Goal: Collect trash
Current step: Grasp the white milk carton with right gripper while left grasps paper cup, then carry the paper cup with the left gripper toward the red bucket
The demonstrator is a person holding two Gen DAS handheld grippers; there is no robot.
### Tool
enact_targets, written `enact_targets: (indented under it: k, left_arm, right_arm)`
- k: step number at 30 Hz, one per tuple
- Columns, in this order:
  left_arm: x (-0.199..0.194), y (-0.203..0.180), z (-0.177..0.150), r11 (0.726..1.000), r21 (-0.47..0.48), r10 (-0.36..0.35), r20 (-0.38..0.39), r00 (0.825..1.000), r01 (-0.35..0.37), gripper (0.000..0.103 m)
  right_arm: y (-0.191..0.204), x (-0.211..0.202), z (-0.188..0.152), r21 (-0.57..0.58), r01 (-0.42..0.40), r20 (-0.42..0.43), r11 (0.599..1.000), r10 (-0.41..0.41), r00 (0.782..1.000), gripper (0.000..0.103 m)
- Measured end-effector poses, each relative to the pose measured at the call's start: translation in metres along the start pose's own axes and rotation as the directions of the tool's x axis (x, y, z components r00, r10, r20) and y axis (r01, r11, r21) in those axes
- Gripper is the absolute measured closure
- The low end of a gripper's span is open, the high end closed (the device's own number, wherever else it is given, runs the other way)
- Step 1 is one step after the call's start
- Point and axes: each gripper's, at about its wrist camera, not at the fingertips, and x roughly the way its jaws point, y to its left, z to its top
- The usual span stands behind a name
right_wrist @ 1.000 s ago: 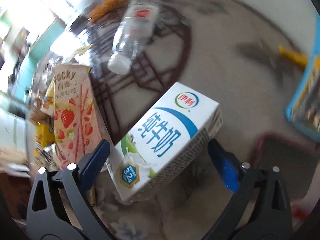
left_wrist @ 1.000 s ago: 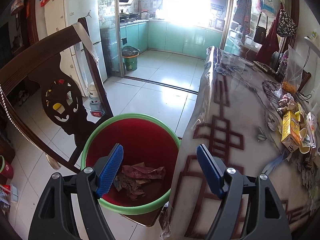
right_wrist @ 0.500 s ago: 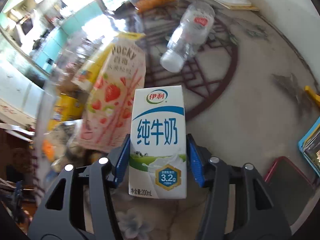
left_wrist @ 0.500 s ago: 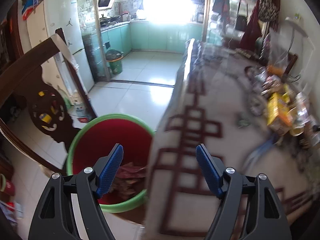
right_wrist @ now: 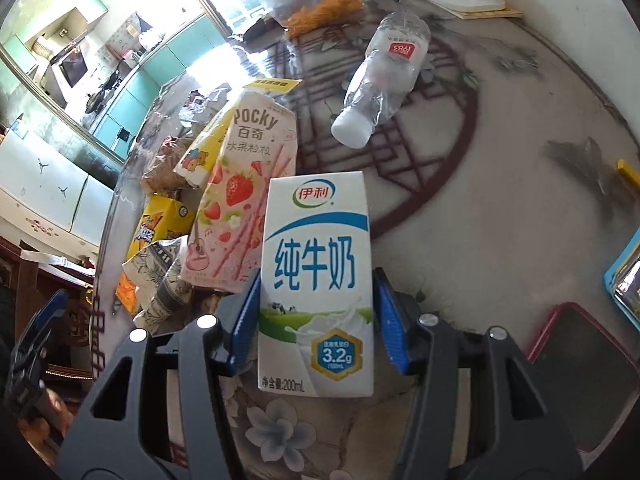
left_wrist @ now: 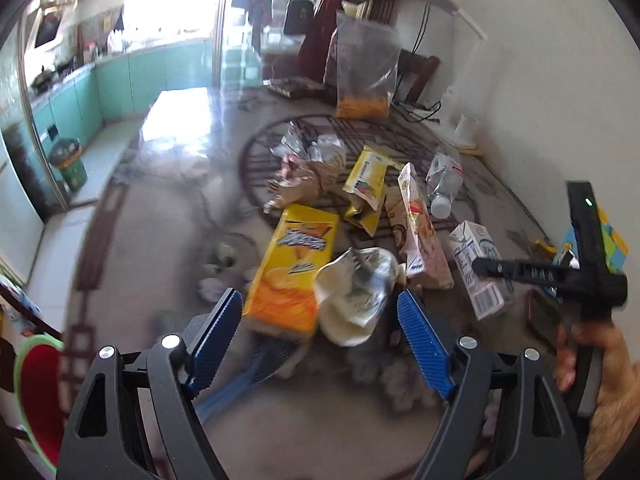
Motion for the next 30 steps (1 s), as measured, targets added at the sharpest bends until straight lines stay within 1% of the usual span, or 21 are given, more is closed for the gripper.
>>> enact_targets:
  k: [1,3,5,8,9,10,12,13,15,17,25,30]
  left_arm:
    - [0.011,-0.003,0.005,1.000,-0.027,-0.007,-0.019,1.000,0.006,0.027]
    - [0.030,-0.007,0.011,0.999,-0.049,-0.007,-0.047,0.999,0.005,0.027]
    - [0.047,-0.012,0.014,0.999,-0.028,0.029,-0.085,0.996,-0.032,0.028]
    - [0.062,-0.014,0.011,0.999,-0.006,0.038,-0.123,0.992,-0.039,0.037]
    - [0.064,-0.013,0.010,0.999,-0.005,0.033,-0.132,0.991,-0.034,0.044]
    - [0.065,-0.013,0.008,1.000,-0.005,0.030,-0.138,0.990,-0.031,0.056]
    - [0.070,-0.013,0.005,1.000,-0.006,0.028,-0.160,0.987,-0.029,0.070]
    - [0.069,-0.014,0.005,0.999,0.004,0.037,-0.145,0.989,-0.037,0.076]
    - [0.070,-0.014,0.006,1.000,0.003,0.020,-0.148,0.989,-0.020,0.077]
    - [0.065,-0.015,0.005,1.000,0.010,0.018,-0.130,0.991,-0.017,0.077]
    - [0.013,-0.006,-0.001,1.000,-0.015,-0.007,-0.024,1.000,0.007,0.077]
    - [-0.026,0.008,-0.016,1.000,-0.030,0.000,0.030,1.000,0.001,0.077]
  right_arm:
    - [0.000,0.001,0.000,0.001,-0.002,0.000,1.000,0.002,1.000,0.051]
    - [-0.001,0.005,0.000,0.009,-0.010,-0.007,1.000,0.010,1.000,0.051]
    - [-0.002,0.009,0.002,0.019,-0.018,-0.014,1.000,0.019,1.000,0.051]
    - [-0.004,0.013,0.004,0.034,-0.036,-0.018,0.999,0.036,0.999,0.051]
    - [-0.004,0.014,0.004,0.035,-0.039,-0.019,0.999,0.039,0.999,0.051]
    - [-0.003,0.015,0.004,0.036,-0.043,-0.021,0.998,0.043,0.999,0.051]
    - [-0.003,0.017,0.005,0.035,-0.046,-0.023,0.998,0.047,0.999,0.051]
    - [-0.002,0.018,0.005,0.032,-0.047,-0.024,0.998,0.047,0.999,0.051]
    - [-0.002,0.019,0.005,0.029,-0.045,-0.027,0.999,0.045,0.999,0.051]
    - [-0.002,0.020,0.005,0.028,-0.044,-0.031,0.999,0.045,0.998,0.051]
    - [0.001,0.020,0.004,0.012,-0.026,-0.027,1.000,0.026,0.999,0.052]
    - [0.003,0.013,0.001,-0.003,-0.015,0.001,1.000,0.015,1.000,0.052]
